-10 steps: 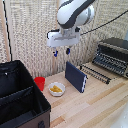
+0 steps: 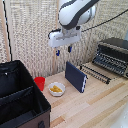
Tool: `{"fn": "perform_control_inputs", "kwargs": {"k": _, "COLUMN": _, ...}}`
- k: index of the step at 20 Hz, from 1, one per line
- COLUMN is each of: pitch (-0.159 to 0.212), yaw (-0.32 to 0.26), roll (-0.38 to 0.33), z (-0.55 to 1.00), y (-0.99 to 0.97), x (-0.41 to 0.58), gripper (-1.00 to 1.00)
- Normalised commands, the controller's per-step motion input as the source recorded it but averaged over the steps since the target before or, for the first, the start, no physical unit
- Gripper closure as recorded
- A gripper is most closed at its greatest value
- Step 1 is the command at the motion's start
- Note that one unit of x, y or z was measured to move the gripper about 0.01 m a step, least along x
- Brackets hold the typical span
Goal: Gently stretch your hand towards the oven tray's handle, obtaining a firm grip, and draw it cautiously out of the oven. Transition your grip to the hot dog bowl, gingerly seizing the edge, and elevate it from the surface. Hover the bowl over the tray, delicately lower it, and temper your grip, establishing the bowl's equilibrium.
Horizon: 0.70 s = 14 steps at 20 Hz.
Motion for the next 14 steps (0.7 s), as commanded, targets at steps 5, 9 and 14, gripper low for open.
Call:
{"fn": "perform_control_inputs", "kwargs": {"k": 5, "pitch": -0.092, "yaw": 0.202, "roll": -0.254, "z": 0.08, "y": -0.24, "x": -0.126, "gripper": -1.00}}
{"fn": "perform_control_inputs", "kwargs": {"k": 9, "pitch": -0.088, "yaw": 0.195, "roll": -0.262, "z": 0.07, "y": -0.24, "x": -0.121, "gripper": -1.00}}
{"fn": "perform_control_inputs", "kwargs": {"k": 14, "pitch": -0.060, "yaw": 0.149, "roll": -0.281, "z": 0.07, "y": -0.32, "x": -0.086, "gripper": -1.00}}
